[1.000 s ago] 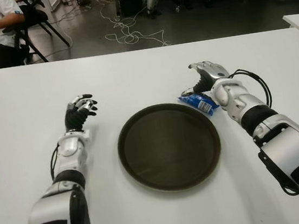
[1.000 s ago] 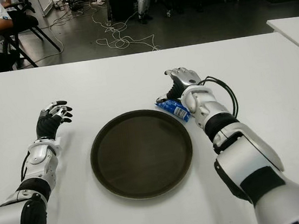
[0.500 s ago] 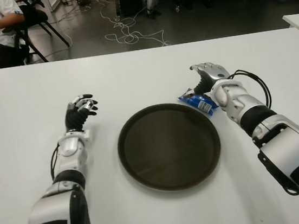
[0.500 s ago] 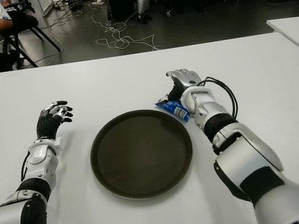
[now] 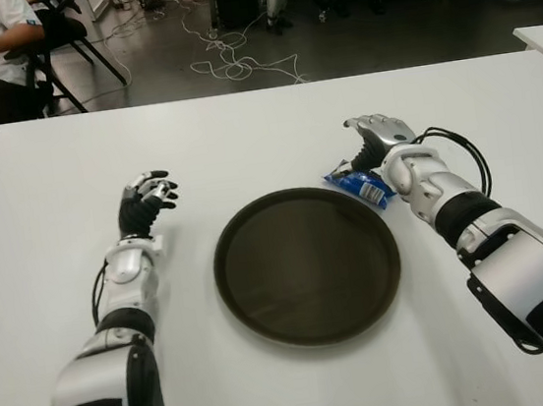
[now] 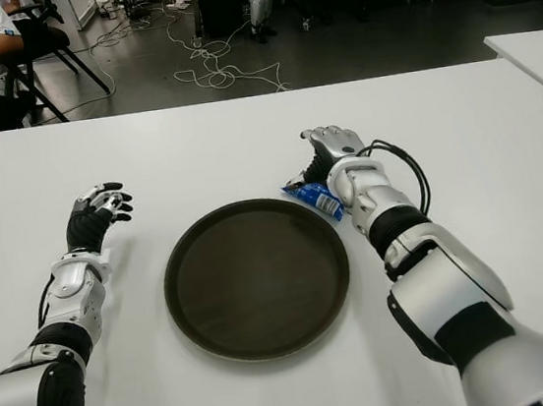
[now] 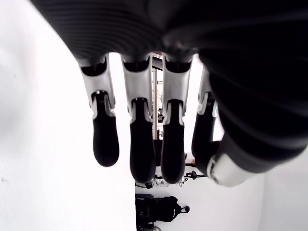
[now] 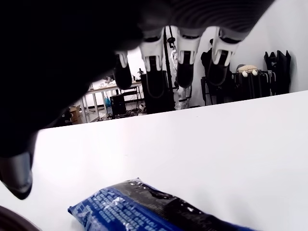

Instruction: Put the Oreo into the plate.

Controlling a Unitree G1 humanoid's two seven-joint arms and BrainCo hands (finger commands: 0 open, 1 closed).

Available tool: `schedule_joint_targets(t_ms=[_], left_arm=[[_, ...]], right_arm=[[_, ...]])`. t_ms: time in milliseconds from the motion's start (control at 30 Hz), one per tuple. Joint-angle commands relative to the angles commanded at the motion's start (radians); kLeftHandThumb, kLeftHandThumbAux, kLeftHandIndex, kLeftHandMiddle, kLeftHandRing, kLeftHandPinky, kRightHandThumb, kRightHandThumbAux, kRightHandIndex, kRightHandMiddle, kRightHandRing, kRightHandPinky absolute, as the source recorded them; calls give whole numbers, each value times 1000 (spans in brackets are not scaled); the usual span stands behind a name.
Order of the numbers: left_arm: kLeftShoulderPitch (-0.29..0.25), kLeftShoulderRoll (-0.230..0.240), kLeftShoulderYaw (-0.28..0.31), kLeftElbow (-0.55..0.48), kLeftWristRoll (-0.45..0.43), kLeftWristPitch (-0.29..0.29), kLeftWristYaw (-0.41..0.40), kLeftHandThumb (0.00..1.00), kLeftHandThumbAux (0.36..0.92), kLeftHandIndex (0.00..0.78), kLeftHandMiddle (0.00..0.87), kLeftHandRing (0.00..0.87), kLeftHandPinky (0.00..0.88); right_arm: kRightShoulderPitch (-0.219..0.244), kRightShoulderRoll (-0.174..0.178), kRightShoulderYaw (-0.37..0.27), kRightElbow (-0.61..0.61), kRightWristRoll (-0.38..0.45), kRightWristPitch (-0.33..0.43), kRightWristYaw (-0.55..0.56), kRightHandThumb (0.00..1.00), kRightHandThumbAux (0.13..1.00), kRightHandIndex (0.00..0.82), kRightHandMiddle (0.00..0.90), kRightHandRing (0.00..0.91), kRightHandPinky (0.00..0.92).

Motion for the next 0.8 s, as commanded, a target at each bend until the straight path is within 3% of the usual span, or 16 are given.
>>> schedule_joint_targets(t_ms=[800], left_arm=[[1, 1, -1, -2, 2, -2, -5, 829, 676, 385, 510, 510, 500]], right_arm=[[-16, 14, -13, 17, 15, 72, 4, 0, 590, 72, 84, 89, 90]])
